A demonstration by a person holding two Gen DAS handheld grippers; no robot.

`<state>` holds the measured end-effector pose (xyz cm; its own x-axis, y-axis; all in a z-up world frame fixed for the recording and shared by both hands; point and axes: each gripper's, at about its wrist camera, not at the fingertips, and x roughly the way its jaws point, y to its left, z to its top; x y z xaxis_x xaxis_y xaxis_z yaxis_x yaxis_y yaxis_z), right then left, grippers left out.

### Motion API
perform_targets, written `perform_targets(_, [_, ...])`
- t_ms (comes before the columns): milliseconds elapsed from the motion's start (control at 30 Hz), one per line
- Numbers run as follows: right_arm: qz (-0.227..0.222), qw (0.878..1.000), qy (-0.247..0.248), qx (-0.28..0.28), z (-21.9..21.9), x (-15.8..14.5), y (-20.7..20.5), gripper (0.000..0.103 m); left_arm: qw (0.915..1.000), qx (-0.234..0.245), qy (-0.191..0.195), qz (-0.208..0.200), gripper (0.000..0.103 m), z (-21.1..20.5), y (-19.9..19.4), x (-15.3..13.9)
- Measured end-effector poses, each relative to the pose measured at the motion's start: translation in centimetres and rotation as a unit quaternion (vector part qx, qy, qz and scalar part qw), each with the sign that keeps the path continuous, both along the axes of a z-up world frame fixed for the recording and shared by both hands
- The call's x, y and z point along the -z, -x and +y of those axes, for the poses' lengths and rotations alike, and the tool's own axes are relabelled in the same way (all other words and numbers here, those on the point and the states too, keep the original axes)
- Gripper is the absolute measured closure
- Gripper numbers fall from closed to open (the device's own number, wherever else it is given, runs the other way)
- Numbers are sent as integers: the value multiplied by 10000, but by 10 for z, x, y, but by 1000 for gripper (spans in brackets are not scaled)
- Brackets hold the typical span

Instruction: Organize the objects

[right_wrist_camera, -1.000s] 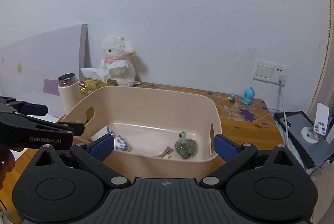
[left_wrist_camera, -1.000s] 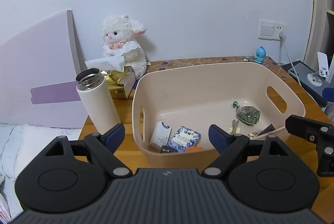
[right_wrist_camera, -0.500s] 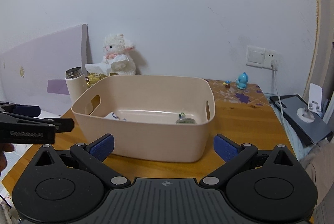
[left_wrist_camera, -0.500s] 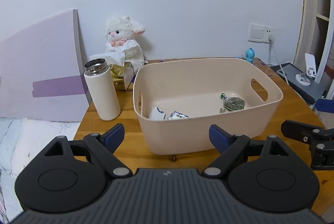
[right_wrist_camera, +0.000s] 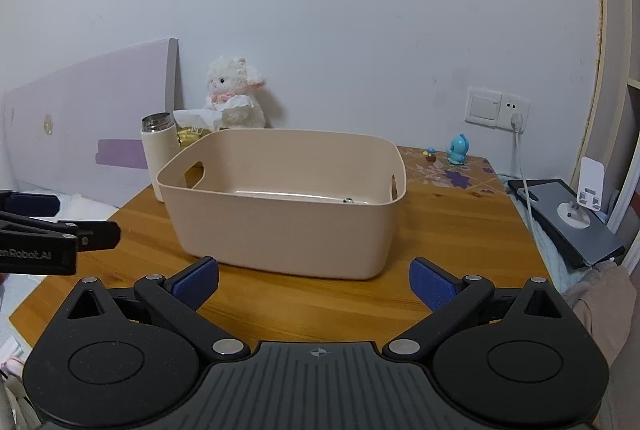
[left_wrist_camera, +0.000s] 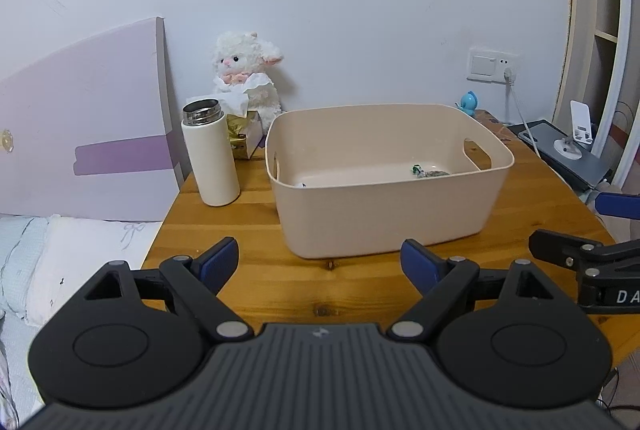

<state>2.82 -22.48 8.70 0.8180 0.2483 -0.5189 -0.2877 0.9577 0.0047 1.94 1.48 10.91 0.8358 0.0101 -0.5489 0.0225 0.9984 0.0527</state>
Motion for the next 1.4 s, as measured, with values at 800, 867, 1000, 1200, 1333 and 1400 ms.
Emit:
perform_targets(800, [-18,9999,10,133,-16,-1,38,0,9996,188,141,173,14,0,47,-1])
perform_targets(867, [-22,9999,-8,156,-18,0,38,0,9995,205,101,207,14,-2,48,-1])
perform_targets(1000, [-20,9998,-26,211,-22,0,37,0,9997,155,-51,202,14,-6,50,-1])
perform_targets(1200, [1,9997,-24,263,-25,2,36,0,9997,146,-103,159,14,-8,53,-2])
perform_targets(1333, [36,9996,-16,279,-26,3,33,0,9996,159,-130,188,14,-9,51,-3])
perform_targets(1400, [68,9996,-7,284,-26,5,31,0,9996,156,-126,208,14,-9,50,-2])
